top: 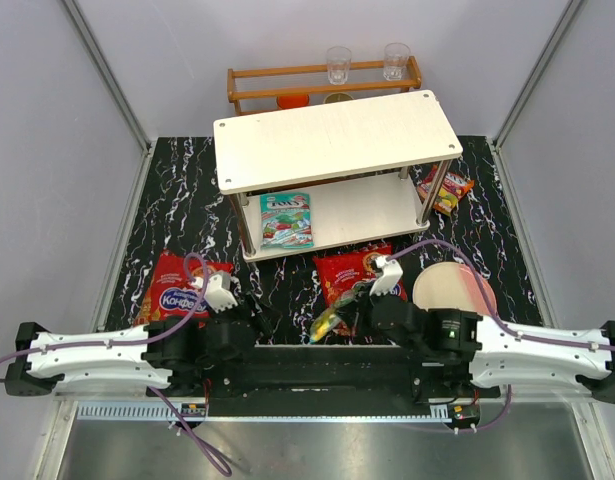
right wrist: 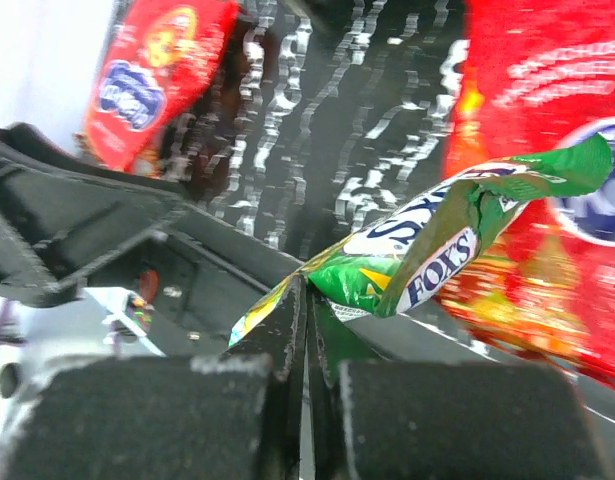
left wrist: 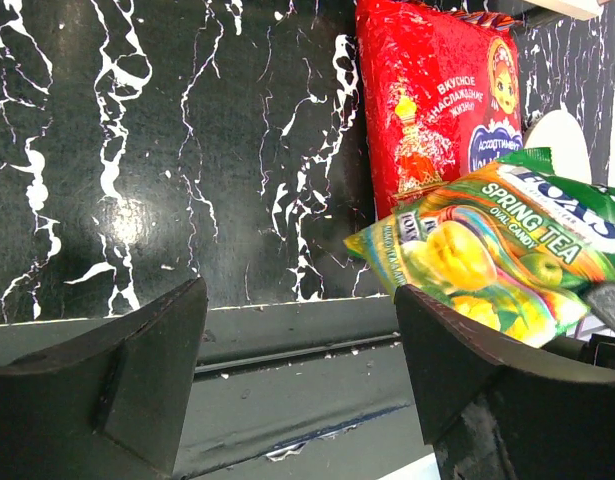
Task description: Place and organize the candy bags onto the shelf
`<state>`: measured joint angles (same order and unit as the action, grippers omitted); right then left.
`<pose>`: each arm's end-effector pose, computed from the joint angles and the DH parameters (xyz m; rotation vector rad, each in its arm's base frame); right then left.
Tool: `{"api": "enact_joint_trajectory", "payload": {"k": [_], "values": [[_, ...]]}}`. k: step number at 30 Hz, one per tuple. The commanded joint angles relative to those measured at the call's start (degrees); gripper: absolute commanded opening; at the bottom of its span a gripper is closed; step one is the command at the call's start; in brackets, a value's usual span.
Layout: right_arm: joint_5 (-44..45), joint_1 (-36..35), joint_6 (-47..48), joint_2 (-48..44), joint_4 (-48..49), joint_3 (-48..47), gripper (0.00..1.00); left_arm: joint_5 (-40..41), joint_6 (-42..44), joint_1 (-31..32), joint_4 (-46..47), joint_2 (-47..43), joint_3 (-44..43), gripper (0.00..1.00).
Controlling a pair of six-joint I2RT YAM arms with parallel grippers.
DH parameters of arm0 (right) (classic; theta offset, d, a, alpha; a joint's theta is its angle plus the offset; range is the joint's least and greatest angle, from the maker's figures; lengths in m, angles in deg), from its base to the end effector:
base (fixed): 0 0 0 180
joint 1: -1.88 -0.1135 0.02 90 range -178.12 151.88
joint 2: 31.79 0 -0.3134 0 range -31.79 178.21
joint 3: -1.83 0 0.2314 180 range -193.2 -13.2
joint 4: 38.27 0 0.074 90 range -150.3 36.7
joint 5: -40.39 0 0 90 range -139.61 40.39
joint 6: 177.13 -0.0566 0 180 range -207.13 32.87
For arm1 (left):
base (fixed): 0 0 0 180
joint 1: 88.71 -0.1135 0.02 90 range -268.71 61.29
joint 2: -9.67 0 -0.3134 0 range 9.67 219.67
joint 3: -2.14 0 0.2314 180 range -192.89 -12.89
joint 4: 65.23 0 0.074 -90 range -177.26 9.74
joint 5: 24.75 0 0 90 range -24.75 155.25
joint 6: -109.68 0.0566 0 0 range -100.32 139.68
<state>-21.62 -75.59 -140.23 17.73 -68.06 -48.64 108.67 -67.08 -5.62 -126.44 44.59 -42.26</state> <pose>0.0599 0.1470 0.2959 -0.1421 2.1358 0.9161 0.0461 -0.0574 0.2406 -0.3821 2.2355 -0.6973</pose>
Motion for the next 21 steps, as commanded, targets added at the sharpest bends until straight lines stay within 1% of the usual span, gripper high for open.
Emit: {"api": "enact_joint_trajectory", "payload": {"k": [1,2,3,6,7,9,10,12,13,15,16,17,19,20,21], "values": [[1.5,4.3,6.2,-4.1,-14.4,-0.3,0.0,1.6,0.9,0.2,3.7,1.6,0.4,0.79],[0.3,5.9,7.0,-4.3,-14.8,-0.1,0.0,1.5,1.2,0.3,4.3,1.9,0.4,0.79],[-1.9,9.5,7.7,-4.5,-14.9,0.1,0.0,1.4,1.3,0.3,4.6,2.3,0.3,0.79],[-5.0,14.7,11.3,-3.5,-15.5,-0.2,0.0,1.1,1.9,0.2,5.1,3.2,-0.1,0.79],[-5.1,17.4,12.8,-2.4,-16.0,-1.1,0.0,1.1,1.8,0.2,5.1,3.4,0.0,0.79],[-4.3,20.2,14.5,-1.1,-17.6,-2.3,0.0,0.9,1.8,0.2,5.3,3.6,-0.1,0.79],[-4.0,22.8,16.0,0.0,-17.7,-3.5,0.0,0.9,1.9,0.2,5.5,3.8,0.2,0.79],[-4.0,25.3,18.0,1.3,-17.7,-4.4,0.0,0.7,1.6,0.2,5.9,3.8,0.5,0.79],[-4.0,28.1,18.8,2.8,-17.6,-5.3,0.0,0.6,1.6,0.2,6.2,3.8,0.8,0.79],[-3.8,30.4,21.2,4.4,-16.6,-6.1,0.0,0.4,1.6,0.2,6.9,3.8,1.2,0.79],[-3.9,32.0,22.0,5.9,-16.2,-6.7,0.02,0.4,1.7,0.2,7.3,4.0,1.4,0.79],[-3.6,32.9,22.9,6.6,-14.4,-6.7,0.09,0.3,1.7,0.2,7.5,4.1,1.5,0.79],[-3.6,34.1,25.1,8.7,-12.3,-6.8,0.29,0.3,1.8,0.2,8.0,4.4,1.8,0.8],[-2.6,35.4,25.2,9.1,-11.1,-6.8,0.59,0.3,1.9,0.2,8.1,4.5,1.9,0.8],[-2.2,35.7,24.4,9.5,-10.7,-6.8,0.67,0.2,1.9,0.2,8.1,4.7,1.9,0.8]]}}
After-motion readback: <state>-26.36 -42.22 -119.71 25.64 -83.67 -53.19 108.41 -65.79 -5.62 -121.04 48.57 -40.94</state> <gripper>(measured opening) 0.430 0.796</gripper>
